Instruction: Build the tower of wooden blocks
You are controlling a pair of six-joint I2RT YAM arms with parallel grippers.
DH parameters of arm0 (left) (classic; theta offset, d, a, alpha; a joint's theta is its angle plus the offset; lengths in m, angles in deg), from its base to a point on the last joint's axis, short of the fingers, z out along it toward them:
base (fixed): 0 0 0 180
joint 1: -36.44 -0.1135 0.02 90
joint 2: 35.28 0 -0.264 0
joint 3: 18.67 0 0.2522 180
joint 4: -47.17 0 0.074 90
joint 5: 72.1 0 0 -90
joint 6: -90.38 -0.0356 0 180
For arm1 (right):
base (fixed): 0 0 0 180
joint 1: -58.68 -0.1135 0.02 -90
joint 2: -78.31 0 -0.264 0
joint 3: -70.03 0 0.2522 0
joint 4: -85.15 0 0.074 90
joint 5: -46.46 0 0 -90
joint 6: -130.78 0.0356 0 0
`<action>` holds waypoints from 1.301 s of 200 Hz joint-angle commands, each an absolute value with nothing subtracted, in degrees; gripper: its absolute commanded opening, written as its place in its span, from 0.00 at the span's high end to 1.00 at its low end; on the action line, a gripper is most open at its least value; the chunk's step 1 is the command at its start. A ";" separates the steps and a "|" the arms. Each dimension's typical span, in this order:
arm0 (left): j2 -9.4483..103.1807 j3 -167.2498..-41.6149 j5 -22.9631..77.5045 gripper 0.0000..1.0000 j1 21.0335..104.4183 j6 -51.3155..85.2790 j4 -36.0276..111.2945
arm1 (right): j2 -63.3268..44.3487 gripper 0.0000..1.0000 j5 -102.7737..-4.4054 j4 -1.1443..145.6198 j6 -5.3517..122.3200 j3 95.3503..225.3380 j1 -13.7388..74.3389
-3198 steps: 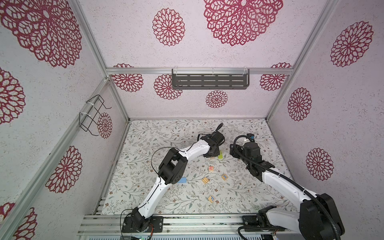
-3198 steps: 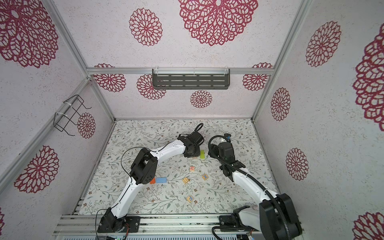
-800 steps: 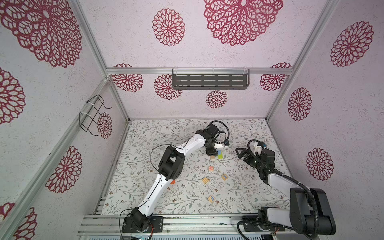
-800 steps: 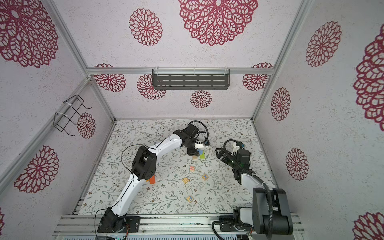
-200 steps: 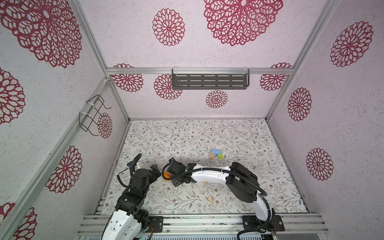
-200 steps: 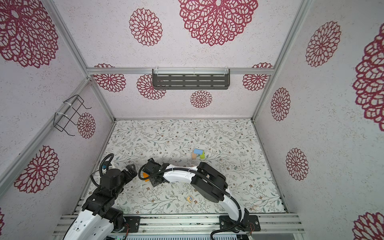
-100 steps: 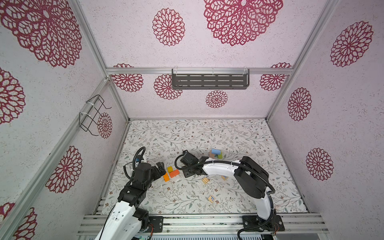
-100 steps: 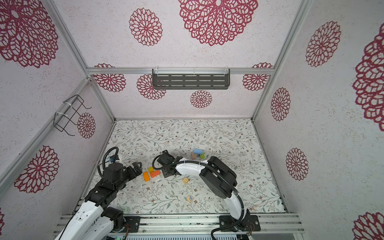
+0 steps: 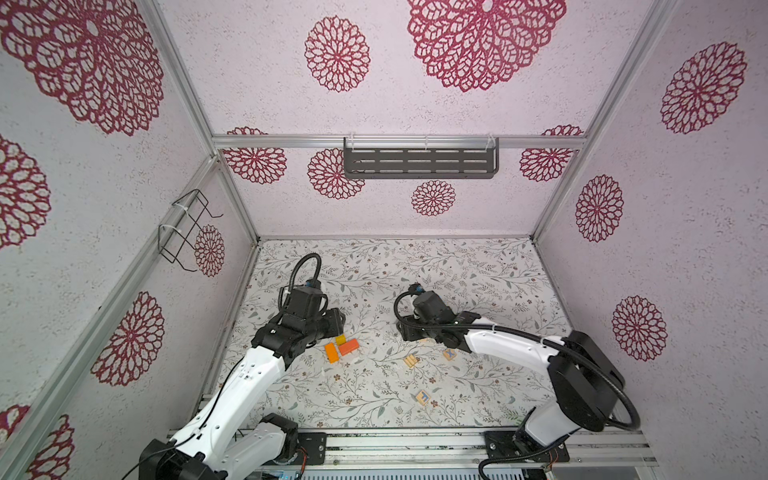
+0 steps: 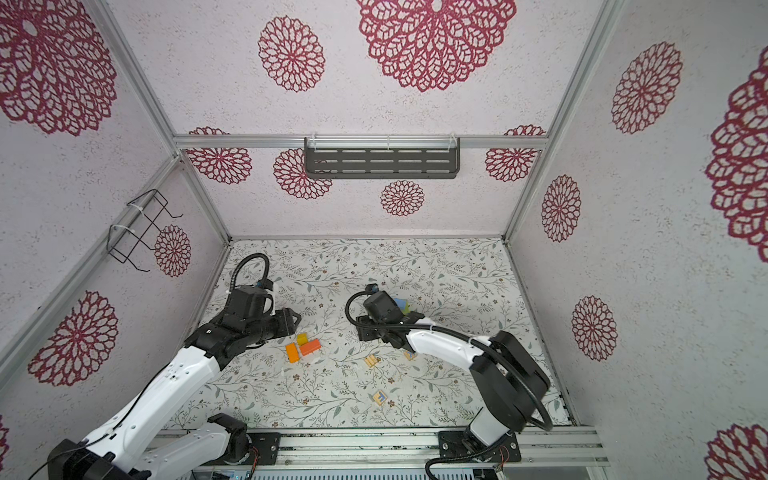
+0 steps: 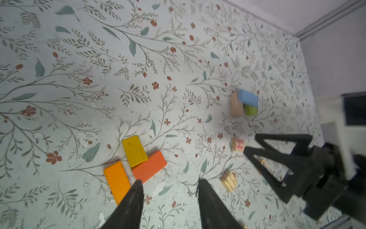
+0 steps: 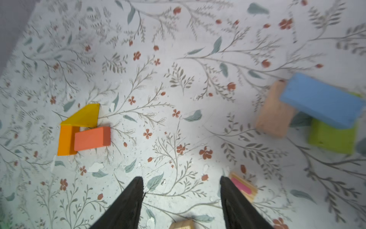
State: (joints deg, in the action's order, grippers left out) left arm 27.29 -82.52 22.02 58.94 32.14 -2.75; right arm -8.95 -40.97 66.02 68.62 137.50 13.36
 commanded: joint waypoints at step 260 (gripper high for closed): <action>60.44 -93.36 21.93 0.43 62.38 1.92 -13.27 | 16.67 0.10 -58.18 88.26 73.73 111.97 34.37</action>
State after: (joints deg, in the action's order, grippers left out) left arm 58.78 -93.03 23.53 62.92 4.08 -15.19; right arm 15.07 -56.95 86.57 72.88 112.24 33.84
